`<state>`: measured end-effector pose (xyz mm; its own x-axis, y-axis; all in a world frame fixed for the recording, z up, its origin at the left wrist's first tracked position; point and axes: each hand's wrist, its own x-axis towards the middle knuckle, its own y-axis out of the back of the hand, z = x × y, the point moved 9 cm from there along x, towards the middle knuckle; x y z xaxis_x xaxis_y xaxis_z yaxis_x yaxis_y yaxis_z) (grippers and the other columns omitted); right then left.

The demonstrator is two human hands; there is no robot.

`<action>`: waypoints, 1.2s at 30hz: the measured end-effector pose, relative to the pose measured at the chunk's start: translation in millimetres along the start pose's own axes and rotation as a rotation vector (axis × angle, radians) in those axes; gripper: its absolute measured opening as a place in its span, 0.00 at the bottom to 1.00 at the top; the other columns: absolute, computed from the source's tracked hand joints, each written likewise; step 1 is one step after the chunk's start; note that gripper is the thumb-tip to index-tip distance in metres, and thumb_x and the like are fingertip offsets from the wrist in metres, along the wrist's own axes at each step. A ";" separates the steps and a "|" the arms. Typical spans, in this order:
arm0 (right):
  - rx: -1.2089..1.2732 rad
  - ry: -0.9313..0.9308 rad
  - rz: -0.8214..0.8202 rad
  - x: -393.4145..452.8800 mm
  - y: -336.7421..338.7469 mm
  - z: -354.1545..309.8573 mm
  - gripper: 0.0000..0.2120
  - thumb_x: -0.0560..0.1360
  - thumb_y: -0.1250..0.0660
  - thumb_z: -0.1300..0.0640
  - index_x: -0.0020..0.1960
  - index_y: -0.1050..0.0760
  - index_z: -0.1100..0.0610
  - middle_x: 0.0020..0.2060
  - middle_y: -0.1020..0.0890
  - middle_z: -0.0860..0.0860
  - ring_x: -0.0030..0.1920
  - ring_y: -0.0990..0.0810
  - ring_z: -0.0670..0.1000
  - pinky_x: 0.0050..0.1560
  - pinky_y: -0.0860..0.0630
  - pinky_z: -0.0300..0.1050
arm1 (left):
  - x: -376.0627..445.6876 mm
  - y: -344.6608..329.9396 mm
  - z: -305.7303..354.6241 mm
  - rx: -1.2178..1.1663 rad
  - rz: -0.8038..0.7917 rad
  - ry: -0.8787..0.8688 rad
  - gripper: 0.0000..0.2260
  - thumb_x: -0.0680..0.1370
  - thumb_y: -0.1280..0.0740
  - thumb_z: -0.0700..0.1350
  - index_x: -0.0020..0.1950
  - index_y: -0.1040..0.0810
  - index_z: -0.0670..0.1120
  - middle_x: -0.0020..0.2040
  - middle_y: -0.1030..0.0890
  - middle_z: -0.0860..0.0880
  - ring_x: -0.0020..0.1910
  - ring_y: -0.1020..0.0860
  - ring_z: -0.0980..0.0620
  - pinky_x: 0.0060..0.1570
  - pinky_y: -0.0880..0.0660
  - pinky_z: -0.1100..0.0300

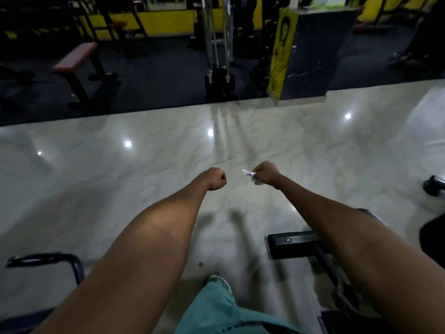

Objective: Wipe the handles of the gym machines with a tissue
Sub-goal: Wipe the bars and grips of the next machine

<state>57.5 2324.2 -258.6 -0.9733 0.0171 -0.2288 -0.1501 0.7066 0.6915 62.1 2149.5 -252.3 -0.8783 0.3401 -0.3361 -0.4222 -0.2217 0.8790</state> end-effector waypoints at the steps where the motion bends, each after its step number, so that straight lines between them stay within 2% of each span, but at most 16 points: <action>1: -0.021 -0.006 0.006 10.8 5.3 1.5 0.08 0.69 0.32 0.65 0.40 0.20 0.71 0.38 0.18 0.67 0.35 0.18 0.53 0.44 0.23 0.49 | 12.8 4.4 4.3 0.006 -0.002 -0.028 0.11 0.78 0.39 0.41 0.55 0.21 0.39 0.58 0.21 0.42 0.56 0.24 0.45 0.54 0.28 0.56; 2: -0.039 -0.012 0.014 20.7 9.4 2.8 0.08 0.68 0.32 0.65 0.39 0.21 0.72 0.39 0.19 0.68 0.40 0.17 0.59 0.44 0.23 0.50 | 22.7 9.1 7.4 0.012 -0.009 -0.049 0.11 0.78 0.39 0.41 0.55 0.21 0.39 0.59 0.21 0.42 0.57 0.24 0.44 0.54 0.28 0.56; 4: -0.057 -0.041 0.043 40.2 18.8 3.5 0.08 0.68 0.33 0.65 0.38 0.21 0.71 0.38 0.19 0.68 0.44 0.18 0.62 0.45 0.23 0.52 | 48.0 17.5 9.7 0.021 -0.034 -0.088 0.11 0.78 0.39 0.40 0.56 0.21 0.38 0.58 0.21 0.41 0.57 0.24 0.44 0.55 0.27 0.56; 7: -0.058 -0.081 0.062 65.6 28.3 3.8 0.08 0.70 0.32 0.62 0.39 0.19 0.67 0.37 0.18 0.64 0.42 0.18 0.59 0.46 0.24 0.51 | 88.0 33.2 6.8 0.051 -0.065 -0.127 0.12 0.78 0.40 0.40 0.54 0.20 0.37 0.56 0.21 0.41 0.53 0.23 0.44 0.51 0.28 0.57; 9: -0.044 -0.103 0.090 81.9 37.5 2.5 0.09 0.70 0.33 0.63 0.38 0.20 0.69 0.35 0.20 0.65 0.37 0.20 0.57 0.45 0.24 0.51 | 114.1 48.0 8.4 0.071 -0.085 -0.158 0.10 0.78 0.40 0.39 0.50 0.21 0.37 0.52 0.22 0.40 0.48 0.25 0.47 0.46 0.30 0.60; 11: -0.043 -0.165 0.117 93.0 48.7 5.2 0.09 0.69 0.35 0.65 0.41 0.22 0.72 0.31 0.26 0.65 0.34 0.27 0.51 0.38 0.30 0.44 | 137.9 62.1 13.4 0.083 -0.102 -0.193 0.08 0.77 0.40 0.39 0.46 0.22 0.38 0.49 0.22 0.39 0.46 0.25 0.48 0.43 0.33 0.60; 13: -0.031 -0.214 0.158 103.7 62.1 11.0 0.08 0.68 0.36 0.66 0.42 0.23 0.73 0.33 0.28 0.67 0.34 0.32 0.49 0.37 0.34 0.40 | 160.9 74.9 18.9 0.079 -0.101 -0.227 0.10 0.78 0.40 0.39 0.48 0.21 0.35 0.52 0.21 0.38 0.49 0.23 0.45 0.45 0.30 0.59; 15: 0.021 -0.247 0.196 117.3 74.2 20.4 0.08 0.69 0.35 0.66 0.41 0.23 0.72 0.36 0.24 0.69 0.34 0.31 0.49 0.37 0.30 0.45 | 188.2 87.2 24.3 0.043 -0.091 -0.247 0.11 0.77 0.40 0.40 0.51 0.20 0.35 0.53 0.20 0.38 0.52 0.22 0.43 0.48 0.27 0.57; 17: 0.054 -0.273 0.224 127.2 85.1 32.6 0.08 0.69 0.35 0.66 0.39 0.23 0.71 0.35 0.23 0.69 0.34 0.29 0.50 0.38 0.28 0.47 | 211.1 92.8 33.3 0.007 -0.097 -0.274 0.11 0.77 0.39 0.39 0.50 0.20 0.35 0.51 0.19 0.38 0.50 0.21 0.43 0.48 0.26 0.57; 19: 0.094 -0.311 0.249 135.9 97.1 47.4 0.07 0.70 0.35 0.65 0.36 0.21 0.68 0.31 0.21 0.61 0.34 0.25 0.52 0.39 0.29 0.45 | 233.1 95.3 49.0 -0.015 -0.117 -0.310 0.10 0.77 0.39 0.39 0.49 0.20 0.35 0.50 0.18 0.39 0.47 0.21 0.45 0.48 0.26 0.58; 22: 0.092 -0.361 0.275 149.3 118.8 72.8 0.09 0.70 0.35 0.64 0.33 0.21 0.63 0.29 0.20 0.55 0.33 0.24 0.51 0.38 0.29 0.43 | 266.4 95.1 79.8 -0.017 -0.145 -0.367 0.10 0.77 0.38 0.40 0.51 0.19 0.37 0.52 0.19 0.39 0.51 0.21 0.43 0.52 0.25 0.56; 26: 0.109 -0.425 0.352 180.4 165.7 113.2 0.06 0.68 0.35 0.66 0.35 0.21 0.66 0.30 0.22 0.58 0.33 0.25 0.53 0.40 0.28 0.48 | 317.9 87.0 141.1 0.067 -0.194 -0.469 0.11 0.77 0.39 0.40 0.54 0.20 0.38 0.56 0.20 0.40 0.54 0.22 0.43 0.52 0.26 0.56; 30: 0.096 -0.488 0.447 200.8 221.1 139.2 0.07 0.70 0.36 0.65 0.40 0.18 0.63 0.33 0.18 0.57 0.35 0.22 0.51 0.40 0.28 0.43 | 361.4 72.5 211.2 0.239 -0.253 -0.589 0.13 0.78 0.40 0.42 0.59 0.22 0.41 0.60 0.23 0.41 0.58 0.25 0.44 0.54 0.29 0.58; 36: 0.047 -0.646 0.450 232.4 272.4 194.2 0.09 0.69 0.38 0.65 0.39 0.19 0.59 0.31 0.19 0.52 0.35 0.20 0.51 0.37 0.28 0.41 | 427.7 57.4 287.3 0.397 -0.282 -0.692 0.13 0.78 0.40 0.45 0.58 0.21 0.43 0.60 0.22 0.43 0.57 0.23 0.43 0.52 0.28 0.58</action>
<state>-176.0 2658.0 -256.5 -0.6428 0.7063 -0.2966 0.2559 0.5629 0.7859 -273.3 2544.8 -248.4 -0.3618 0.8462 -0.3911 -0.3808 0.2487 0.8906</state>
